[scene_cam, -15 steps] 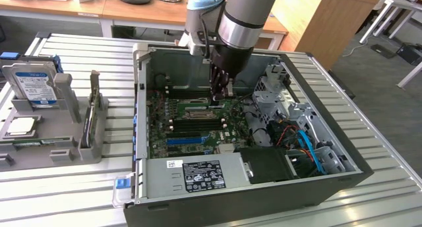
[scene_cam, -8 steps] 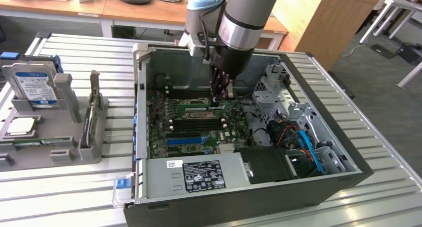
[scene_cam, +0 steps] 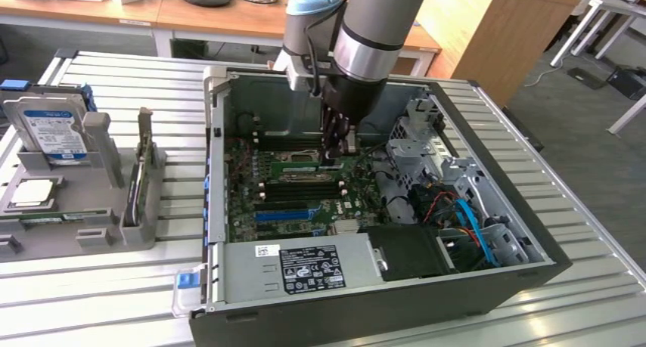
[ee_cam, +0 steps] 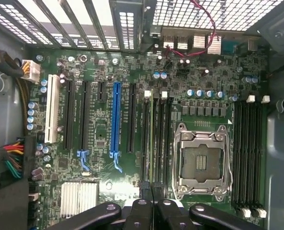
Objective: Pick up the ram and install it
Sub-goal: 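Insert the ram into the slot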
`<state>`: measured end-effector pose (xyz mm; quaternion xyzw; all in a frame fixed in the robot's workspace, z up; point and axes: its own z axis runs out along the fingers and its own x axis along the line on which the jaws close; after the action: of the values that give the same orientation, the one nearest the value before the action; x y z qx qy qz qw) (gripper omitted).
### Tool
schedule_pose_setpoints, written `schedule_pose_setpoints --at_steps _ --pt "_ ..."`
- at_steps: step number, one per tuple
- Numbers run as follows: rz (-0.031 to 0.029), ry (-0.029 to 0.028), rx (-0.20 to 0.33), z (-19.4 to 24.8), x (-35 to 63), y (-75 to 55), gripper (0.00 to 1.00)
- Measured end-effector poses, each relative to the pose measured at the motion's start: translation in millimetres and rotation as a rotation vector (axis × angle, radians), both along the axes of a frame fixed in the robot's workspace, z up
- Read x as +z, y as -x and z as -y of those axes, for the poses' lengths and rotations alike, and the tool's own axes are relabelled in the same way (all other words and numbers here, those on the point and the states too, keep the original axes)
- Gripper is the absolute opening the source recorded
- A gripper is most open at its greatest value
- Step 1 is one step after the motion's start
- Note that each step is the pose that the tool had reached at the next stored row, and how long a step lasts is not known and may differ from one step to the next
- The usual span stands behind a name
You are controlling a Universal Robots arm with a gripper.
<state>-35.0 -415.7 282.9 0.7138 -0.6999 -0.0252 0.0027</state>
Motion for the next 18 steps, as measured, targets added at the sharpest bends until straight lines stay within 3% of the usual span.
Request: schedule_pose_setpoints --at_steps 18 --pt "0.0002 0.0 -0.015 0.3 -2.7 0.1 0.12"
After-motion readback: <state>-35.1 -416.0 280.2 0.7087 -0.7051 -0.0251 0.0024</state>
